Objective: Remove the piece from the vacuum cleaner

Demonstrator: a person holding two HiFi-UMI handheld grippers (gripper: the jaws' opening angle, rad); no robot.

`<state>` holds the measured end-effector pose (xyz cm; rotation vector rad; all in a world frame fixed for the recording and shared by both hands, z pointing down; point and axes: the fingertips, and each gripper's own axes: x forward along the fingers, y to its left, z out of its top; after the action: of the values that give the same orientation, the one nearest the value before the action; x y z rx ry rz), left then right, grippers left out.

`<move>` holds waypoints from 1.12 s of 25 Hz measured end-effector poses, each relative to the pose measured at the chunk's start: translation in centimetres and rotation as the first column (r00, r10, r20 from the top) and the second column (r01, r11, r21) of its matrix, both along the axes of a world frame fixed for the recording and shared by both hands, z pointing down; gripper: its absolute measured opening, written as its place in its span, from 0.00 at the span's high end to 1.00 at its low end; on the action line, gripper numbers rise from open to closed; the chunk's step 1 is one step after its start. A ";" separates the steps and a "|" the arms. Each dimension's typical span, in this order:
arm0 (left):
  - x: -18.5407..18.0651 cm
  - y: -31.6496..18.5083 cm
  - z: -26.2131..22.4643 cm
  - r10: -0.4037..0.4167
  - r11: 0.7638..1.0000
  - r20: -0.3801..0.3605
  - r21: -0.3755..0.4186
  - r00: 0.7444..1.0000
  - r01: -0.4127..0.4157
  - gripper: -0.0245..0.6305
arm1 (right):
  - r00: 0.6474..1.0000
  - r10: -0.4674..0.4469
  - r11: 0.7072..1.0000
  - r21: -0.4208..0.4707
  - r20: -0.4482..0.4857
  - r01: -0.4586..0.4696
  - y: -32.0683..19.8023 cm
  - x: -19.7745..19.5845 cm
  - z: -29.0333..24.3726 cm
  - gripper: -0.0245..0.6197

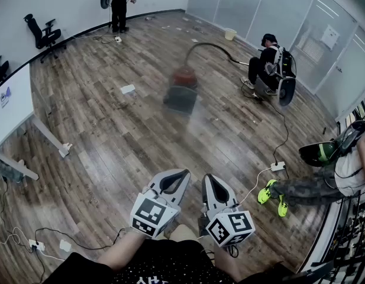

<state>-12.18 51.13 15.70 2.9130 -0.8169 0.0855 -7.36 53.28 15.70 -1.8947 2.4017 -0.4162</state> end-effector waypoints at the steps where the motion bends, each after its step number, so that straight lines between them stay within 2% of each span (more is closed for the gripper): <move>1: -0.4 -0.2 0.2 0.005 1.000 0.003 -0.004 1.000 -0.005 0.95 | 1.000 0.005 1.000 -0.001 0.003 -0.005 -0.1 -0.4 0.2 0.95; 5: -1.2 -1.4 0.9 0.011 1.000 0.013 -0.018 1.000 -0.011 0.95 | 1.000 0.014 1.000 -0.011 0.006 -0.013 -1.2 -0.9 0.9 0.95; 12: -0.2 -5.4 1.6 0.007 1.000 0.039 -0.024 0.999 -0.006 0.95 | 1.000 0.008 1.000 -0.016 0.016 -0.008 -5.8 0.6 1.2 0.95; 20: 3.2 -15.3 1.2 -0.054 0.998 0.032 -0.009 0.998 0.055 0.95 | 1.000 -0.016 1.000 0.014 0.007 0.016 -15.4 5.4 0.5 0.95; 28: 8.2 -24.9 0.1 -0.117 0.993 0.009 0.013 0.993 0.117 0.95 | 0.995 -0.100 0.993 0.061 -0.014 0.101 -25.4 10.2 -1.2 0.95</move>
<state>-3.94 26.25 15.77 2.8704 -0.9915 0.0841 2.84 27.90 14.55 -1.7613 2.4942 -0.3335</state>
